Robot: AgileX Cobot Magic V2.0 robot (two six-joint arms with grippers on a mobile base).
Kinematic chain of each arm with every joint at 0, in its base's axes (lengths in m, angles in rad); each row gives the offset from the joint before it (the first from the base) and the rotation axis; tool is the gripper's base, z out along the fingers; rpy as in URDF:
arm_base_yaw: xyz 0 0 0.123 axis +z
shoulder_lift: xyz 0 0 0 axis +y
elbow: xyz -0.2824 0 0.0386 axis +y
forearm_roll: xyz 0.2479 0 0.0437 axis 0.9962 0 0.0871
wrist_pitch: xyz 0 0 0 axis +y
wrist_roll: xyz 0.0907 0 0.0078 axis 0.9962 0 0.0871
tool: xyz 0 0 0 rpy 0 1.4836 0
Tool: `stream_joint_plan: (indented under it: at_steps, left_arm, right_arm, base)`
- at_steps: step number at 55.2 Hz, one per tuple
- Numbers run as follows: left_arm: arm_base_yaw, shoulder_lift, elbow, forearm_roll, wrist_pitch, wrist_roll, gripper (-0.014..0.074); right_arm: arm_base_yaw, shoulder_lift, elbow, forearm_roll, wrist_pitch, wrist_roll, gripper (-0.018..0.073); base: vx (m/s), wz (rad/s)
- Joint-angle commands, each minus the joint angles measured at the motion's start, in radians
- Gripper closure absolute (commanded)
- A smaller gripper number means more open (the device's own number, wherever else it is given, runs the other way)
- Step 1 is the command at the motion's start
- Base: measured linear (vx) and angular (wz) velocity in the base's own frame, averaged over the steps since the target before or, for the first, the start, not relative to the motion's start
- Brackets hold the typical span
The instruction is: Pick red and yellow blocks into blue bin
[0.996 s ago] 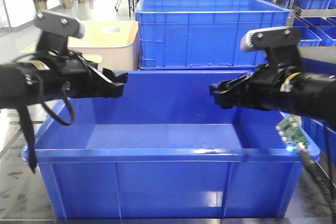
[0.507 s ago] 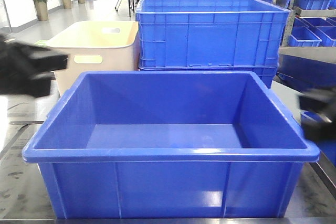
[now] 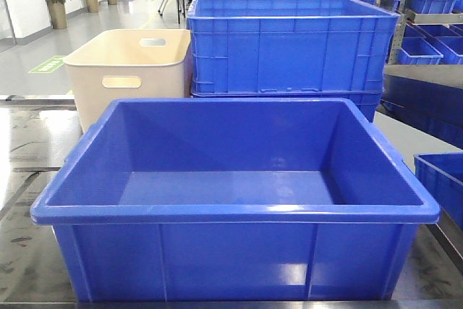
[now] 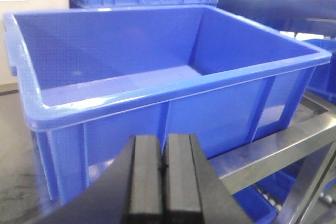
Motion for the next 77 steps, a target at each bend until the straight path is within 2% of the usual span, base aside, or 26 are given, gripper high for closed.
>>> stream_joint_plan:
  at_steps: [1,10,31,35,38,40,43,46,49,53,61,65,67,70,77]
  left_arm:
    - [-0.002,-0.014,-0.016,-0.027,-0.074,-0.008,0.0597]
    - [-0.002,-0.015,-0.018,-0.027,-0.058,-0.008,0.0597]
    - [-0.002,-0.015,-0.018,-0.025,-0.059,-0.008,0.0596]
    - [-0.002,-0.018,-0.01,0.025,-0.058,-0.008,0.0596]
    - [0.002,-0.039,0.008,0.124,-0.065,-0.008,0.0596]
    - [0.012,-0.062,0.027,0.185,-0.073,-0.028,0.0596]
    - [0.047,-0.114,0.077,0.26,-0.121,-0.098,0.0596]
    - [0.086,-0.166,0.142,0.301,-0.174,-0.172,0.0596]
    - [0.125,-0.239,0.228,0.329,-0.247,-0.213,0.0596]
    - [0.178,-0.336,0.345,0.336,-0.292,-0.225,0.0596]
    - [0.268,-0.518,0.529,0.336,-0.301,-0.227,0.0596]
    - [0.298,-0.54,0.608,0.34,-0.349,-0.227,0.0596]
    - [0.306,-0.53,0.638,0.341,-0.376,-0.227,0.0596]
    - [0.312,-0.53,0.627,0.341,-0.311,-0.227,0.0596]
    - [0.312,-0.527,0.626,0.341,-0.276,-0.227,0.0596]
  right_arm:
    - [-0.005,0.003,-0.014,-0.009,-0.092,-0.002,0.057]
    - [-0.005,0.003,-0.013,-0.01,-0.049,-0.002,0.057]
    - [-0.005,0.003,-0.013,-0.01,-0.049,-0.002,0.057]
    - [-0.005,0.003,-0.013,-0.01,-0.049,-0.002,0.057]
    - [-0.005,0.003,-0.013,-0.01,-0.049,-0.002,0.057]
    - [-0.005,0.003,-0.013,-0.011,-0.049,-0.002,0.057]
    - [-0.004,0.003,-0.013,-0.01,-0.049,-0.002,0.057]
    - [-0.004,0.003,-0.013,-0.01,-0.05,-0.002,0.057]
    - [-0.004,0.003,-0.013,-0.011,-0.05,-0.002,0.057]
    - [-0.004,0.003,-0.013,-0.011,-0.05,-0.002,0.057]
    - [-0.004,0.003,-0.013,-0.011,-0.05,-0.002,0.057]
    - [-0.004,0.003,-0.013,-0.011,-0.049,-0.002,0.057]
    - [-0.004,0.003,-0.013,-0.011,-0.046,-0.002,0.057]
    - [-0.004,0.003,-0.013,-0.011,-0.044,-0.002,0.057]
    - [-0.004,0.003,-0.013,-0.011,-0.047,-0.002,0.057]
  base:
    - [0.0,0.0]
    - [0.0,0.0]
    - [0.0,0.0]
    - [0.0,0.0]
    - [0.0,0.0]
    - [0.0,0.0]
    - [0.0,0.0]
    - [0.0,0.0]
    - [0.0,0.0]
    - [0.0,0.0]
    - [0.0,0.0]
    - [0.0,0.0]
    - [0.0,0.0]
    - [0.0,0.0]
    - [0.0,0.0]
